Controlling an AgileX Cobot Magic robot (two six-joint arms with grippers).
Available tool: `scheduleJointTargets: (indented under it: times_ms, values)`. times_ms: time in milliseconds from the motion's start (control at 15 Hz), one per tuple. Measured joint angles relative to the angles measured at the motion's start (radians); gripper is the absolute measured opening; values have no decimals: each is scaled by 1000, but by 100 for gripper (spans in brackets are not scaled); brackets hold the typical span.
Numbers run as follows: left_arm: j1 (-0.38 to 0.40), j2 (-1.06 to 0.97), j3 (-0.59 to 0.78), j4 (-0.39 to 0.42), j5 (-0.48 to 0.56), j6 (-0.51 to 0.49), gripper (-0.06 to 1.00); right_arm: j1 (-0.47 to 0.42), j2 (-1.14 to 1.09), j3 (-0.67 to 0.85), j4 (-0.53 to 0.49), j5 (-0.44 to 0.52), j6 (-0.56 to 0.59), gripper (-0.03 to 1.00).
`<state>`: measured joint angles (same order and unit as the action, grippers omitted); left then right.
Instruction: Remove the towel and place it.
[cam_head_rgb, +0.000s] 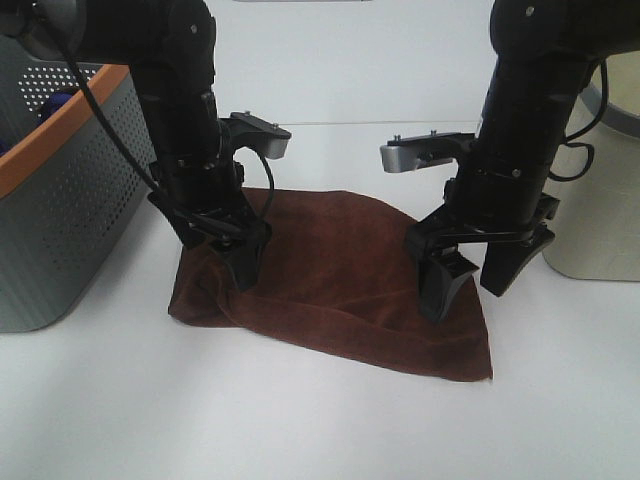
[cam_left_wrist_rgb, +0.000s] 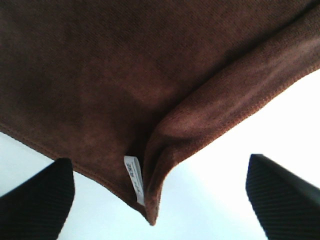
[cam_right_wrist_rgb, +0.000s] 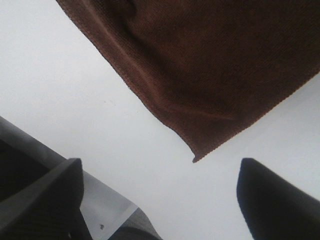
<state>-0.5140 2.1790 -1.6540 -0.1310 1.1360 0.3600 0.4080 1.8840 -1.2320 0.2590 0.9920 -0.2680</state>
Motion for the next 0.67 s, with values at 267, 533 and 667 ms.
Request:
scheduleJointTargets:
  times_ms: [267, 533, 667]
  values:
    - [0, -67, -84, -25, 11, -46, 87, 0, -96, -67, -7, 8, 75, 82]
    - [0, -141, -157, -36, 68, -100, 87, 0, -150, -249, -25, 73, 194, 82]
    - [8, -205, -160, -13, 73, -149, 87, -1, -179, -362, -106, 87, 293, 82]
